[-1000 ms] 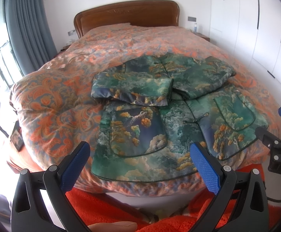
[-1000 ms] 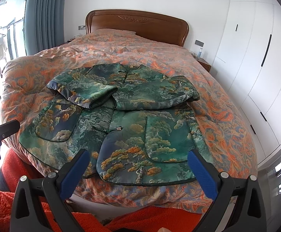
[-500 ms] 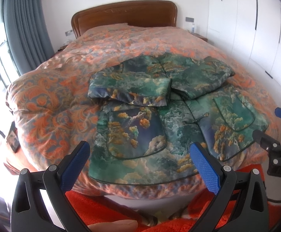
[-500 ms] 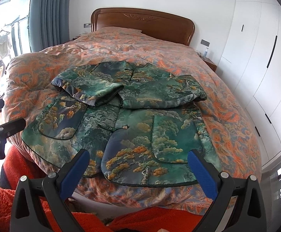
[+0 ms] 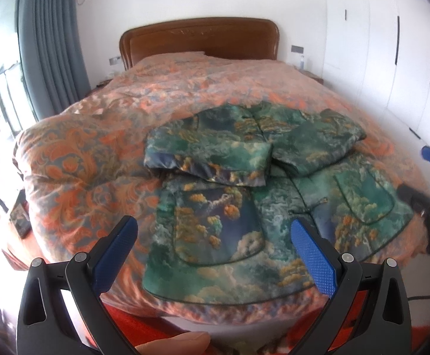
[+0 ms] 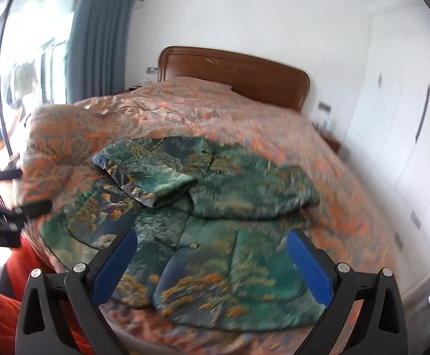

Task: Fold large clothes
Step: 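Reach the right gripper to the folded sleeve cuff and close on it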

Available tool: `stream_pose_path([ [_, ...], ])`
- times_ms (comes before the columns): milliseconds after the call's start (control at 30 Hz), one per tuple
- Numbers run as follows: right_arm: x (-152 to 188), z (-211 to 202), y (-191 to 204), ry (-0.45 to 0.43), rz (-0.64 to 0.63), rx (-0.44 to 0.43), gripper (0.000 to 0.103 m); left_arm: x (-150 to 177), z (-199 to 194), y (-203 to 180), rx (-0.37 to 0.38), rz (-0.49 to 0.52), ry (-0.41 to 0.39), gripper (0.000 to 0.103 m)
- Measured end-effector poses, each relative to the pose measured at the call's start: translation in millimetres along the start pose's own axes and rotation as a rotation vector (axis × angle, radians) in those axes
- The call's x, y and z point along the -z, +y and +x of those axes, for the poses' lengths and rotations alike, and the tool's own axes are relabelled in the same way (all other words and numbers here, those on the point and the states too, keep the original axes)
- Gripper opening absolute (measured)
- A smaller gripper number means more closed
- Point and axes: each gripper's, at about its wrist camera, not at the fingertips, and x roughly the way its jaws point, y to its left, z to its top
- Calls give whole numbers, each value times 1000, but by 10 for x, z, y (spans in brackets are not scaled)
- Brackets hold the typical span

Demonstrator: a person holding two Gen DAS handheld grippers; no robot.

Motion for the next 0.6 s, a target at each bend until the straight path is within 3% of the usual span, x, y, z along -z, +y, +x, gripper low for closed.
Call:
stream_pose_path([
  [133,2,302,-4,86,-53,-84,103,5,45,-3,11,8,23,103],
  [400,-222,1270,-191,230,-108,-64,103,60,63,41,10,-9,56,103],
  [600,-318,1707,-31,274,-185,-115,103,67,134,121,4,-38,83,103],
])
